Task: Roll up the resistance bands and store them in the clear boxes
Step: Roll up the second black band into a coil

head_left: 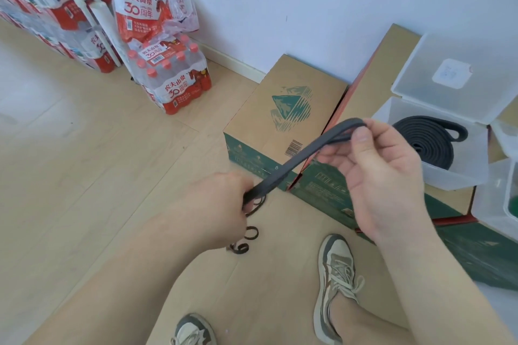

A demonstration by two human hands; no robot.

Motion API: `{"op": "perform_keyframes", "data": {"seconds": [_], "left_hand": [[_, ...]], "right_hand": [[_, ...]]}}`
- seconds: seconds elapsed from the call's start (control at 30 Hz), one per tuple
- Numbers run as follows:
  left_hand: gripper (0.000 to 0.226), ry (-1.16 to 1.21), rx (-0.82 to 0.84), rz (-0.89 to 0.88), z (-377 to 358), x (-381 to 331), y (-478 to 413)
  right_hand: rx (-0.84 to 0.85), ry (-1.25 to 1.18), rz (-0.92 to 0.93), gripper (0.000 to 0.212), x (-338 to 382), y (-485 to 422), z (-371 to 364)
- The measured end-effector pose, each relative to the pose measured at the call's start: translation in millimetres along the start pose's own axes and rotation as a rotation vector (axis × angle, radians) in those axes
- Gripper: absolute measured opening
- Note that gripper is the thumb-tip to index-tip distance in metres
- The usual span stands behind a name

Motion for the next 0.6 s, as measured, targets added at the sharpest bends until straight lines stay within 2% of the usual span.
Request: {"op": "perform_keyframes", "data": {"seconds": [0.03, 0.1, 0.13, 0.2, 0.27, 0.33, 0.37, 0.5, 0.57, 0.6], "left_hand": [[0.013, -0.018, 0.005, 0.007, -0.4, 0.5, 0.4], [0.015, 0.01, -0.112, -0.029, 12.8, -1.8, -0.9], [0.015, 0.049, -0.197, -0.077, 22.6, -6.0, 0.0], [0.028, 0.156, -0.314, -0.214, 38.9, -21.4, 6.7], [0.039, 0.207, -0.346, -0.347, 44.2, -41.0, 14.7], [0.036, 0.25, -0.356, -0.456, 43.9, -58.8, 21.0], [0.032, 0.27, -0.368, -0.492, 44.2, -65.0, 23.0], [0.032, 0.336, -0.366, -0.447, 45.7, -61.6, 18.1], [0.027, 0.243, -0.247, -0.343, 30.3, -53.6, 9.5], [0.024, 0.165, -0.165, -0.277, 18.8, -48.0, 5.1]], "right_hand": [[-0.043, 0.054, -0.022, 0.016, -0.4, -0.8, 9.1], [-0.081, 0.403, -0.109, 0.014, -8.7, 0.9, 25.4], [-0.067, 0.566, -0.153, 0.021, -14.6, 3.4, 28.7], [0.0, 0.696, -0.145, 0.048, -20.4, 7.7, 23.8], [0.162, 0.666, -0.045, 0.061, -19.2, 13.0, 0.4], [0.365, 0.554, 0.028, 0.057, -21.0, 20.5, -26.9], [0.412, 0.494, 0.025, 0.054, -24.0, 22.6, -32.7], [0.303, 0.441, 0.023, 0.03, -21.6, 14.8, -19.5], [0.26, 0.456, 0.036, 0.017, -18.2, 12.1, -11.5], [0.225, 0.468, 0.039, 0.019, -16.1, 11.2, -7.1]]}}
Point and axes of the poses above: each hand's wrist, its own y-axis away from the middle knuckle, its own z-axis out of the back of the hand, x = y × z, the point moved 10 cm from there along -y, towards the middle knuckle, and after that the axes turned 4 degrees about x, right-handed, at the moved point
